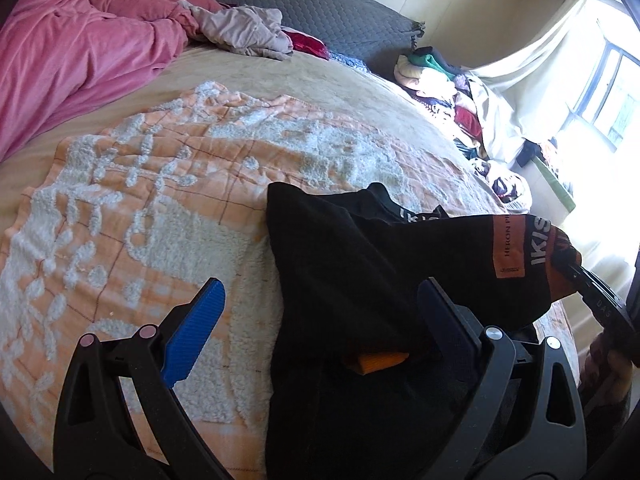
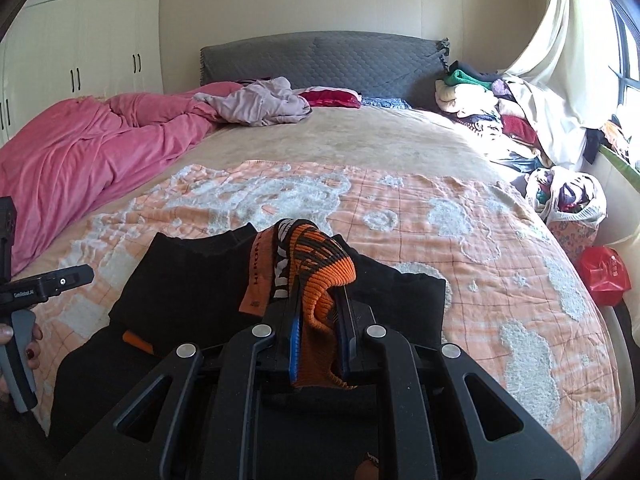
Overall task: Fold small clothes
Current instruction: 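Carry the orange cuff across the body toward the collar with the right tool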
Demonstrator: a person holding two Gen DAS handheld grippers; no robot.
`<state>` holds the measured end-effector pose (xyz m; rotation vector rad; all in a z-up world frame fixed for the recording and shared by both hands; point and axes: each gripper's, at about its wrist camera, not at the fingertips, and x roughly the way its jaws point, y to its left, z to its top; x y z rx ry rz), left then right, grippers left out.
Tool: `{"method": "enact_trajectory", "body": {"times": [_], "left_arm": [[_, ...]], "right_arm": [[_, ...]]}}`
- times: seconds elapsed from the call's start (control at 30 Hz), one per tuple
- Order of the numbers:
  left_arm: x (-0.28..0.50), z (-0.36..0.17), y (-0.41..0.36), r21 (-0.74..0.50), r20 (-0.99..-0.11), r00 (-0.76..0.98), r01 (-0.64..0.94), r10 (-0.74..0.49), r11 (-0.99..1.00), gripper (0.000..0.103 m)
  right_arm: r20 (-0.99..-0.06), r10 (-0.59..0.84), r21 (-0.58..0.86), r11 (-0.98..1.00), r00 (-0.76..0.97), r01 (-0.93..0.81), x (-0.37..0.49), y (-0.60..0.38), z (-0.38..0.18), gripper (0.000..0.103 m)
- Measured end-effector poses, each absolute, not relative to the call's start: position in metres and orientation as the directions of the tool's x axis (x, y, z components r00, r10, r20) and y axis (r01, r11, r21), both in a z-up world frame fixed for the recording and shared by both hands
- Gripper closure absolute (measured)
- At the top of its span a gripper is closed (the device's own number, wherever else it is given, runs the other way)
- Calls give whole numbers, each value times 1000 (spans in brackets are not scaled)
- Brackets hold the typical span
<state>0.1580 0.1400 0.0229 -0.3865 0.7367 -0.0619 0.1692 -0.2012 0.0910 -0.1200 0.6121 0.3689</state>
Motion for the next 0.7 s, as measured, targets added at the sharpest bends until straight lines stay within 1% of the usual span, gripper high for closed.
{"method": "enact_trajectory", "body": {"times": [0.03,0.07,0.13,0.23,0.27,0.33,0.43,0.5,0.6,0.7], "left_arm": [[164,23,135,-362,-645,737,-63,-201,930,14],[168,23,130,-355,-646,735,-50,-206,934,20],[176,24,120,-328,-652,728,-19,-211,945,30],[186,23,107,-305,-656,717,32,-235,952,32],[189,21,104,-305,-657,713,46,-245,951,36],[194,16,99,-306,-665,701,60,-258,950,40],[198,7,95,-297,-682,681,73,-265,952,41],[201,1,91,-278,-701,661,91,-267,956,44],[203,-6,88,-277,-717,639,103,-277,955,44],[203,-9,85,-270,-722,636,103,-273,957,45]], "right_arm": [[-581,303,5,929,755,-369,170,-204,89,90],[-582,305,13,930,754,-366,170,-206,86,90],[-589,307,33,933,748,-357,173,-210,80,90],[-604,298,38,937,739,-347,176,-214,71,90],[-609,295,37,938,737,-345,176,-215,69,90],[-618,287,35,940,732,-339,178,-215,65,90],[-629,273,28,944,728,-329,178,-215,61,90],[-636,256,15,947,728,-320,178,-216,57,89],[-644,237,4,952,727,-307,179,-216,52,88],[-648,200,-27,958,735,-284,180,-217,48,83]]}}
